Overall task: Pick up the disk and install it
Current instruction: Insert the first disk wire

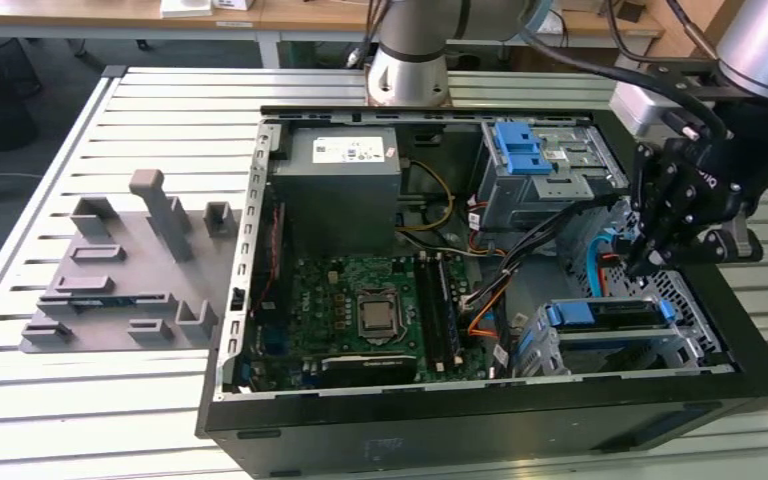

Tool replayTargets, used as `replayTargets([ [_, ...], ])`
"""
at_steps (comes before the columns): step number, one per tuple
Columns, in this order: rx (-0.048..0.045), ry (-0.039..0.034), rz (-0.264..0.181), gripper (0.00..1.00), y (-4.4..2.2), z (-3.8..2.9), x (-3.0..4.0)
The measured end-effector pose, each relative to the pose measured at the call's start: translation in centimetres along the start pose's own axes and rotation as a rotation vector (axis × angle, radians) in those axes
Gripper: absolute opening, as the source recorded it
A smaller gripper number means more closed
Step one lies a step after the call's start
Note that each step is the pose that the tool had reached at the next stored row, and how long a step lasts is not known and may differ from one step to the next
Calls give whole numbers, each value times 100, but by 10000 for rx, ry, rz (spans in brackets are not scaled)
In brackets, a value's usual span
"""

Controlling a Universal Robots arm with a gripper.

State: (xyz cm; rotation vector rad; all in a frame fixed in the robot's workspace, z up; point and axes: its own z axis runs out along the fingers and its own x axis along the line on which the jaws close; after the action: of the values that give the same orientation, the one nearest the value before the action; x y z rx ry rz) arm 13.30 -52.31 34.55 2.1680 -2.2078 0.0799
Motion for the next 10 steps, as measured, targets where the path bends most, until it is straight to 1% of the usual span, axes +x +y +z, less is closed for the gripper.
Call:
replayTargets([
  [3,0,0,-1,16,24,33,44],
  [4,0,0,-1,16,38,37,44],
  [10,0,2,-1,16,45,47,51],
])
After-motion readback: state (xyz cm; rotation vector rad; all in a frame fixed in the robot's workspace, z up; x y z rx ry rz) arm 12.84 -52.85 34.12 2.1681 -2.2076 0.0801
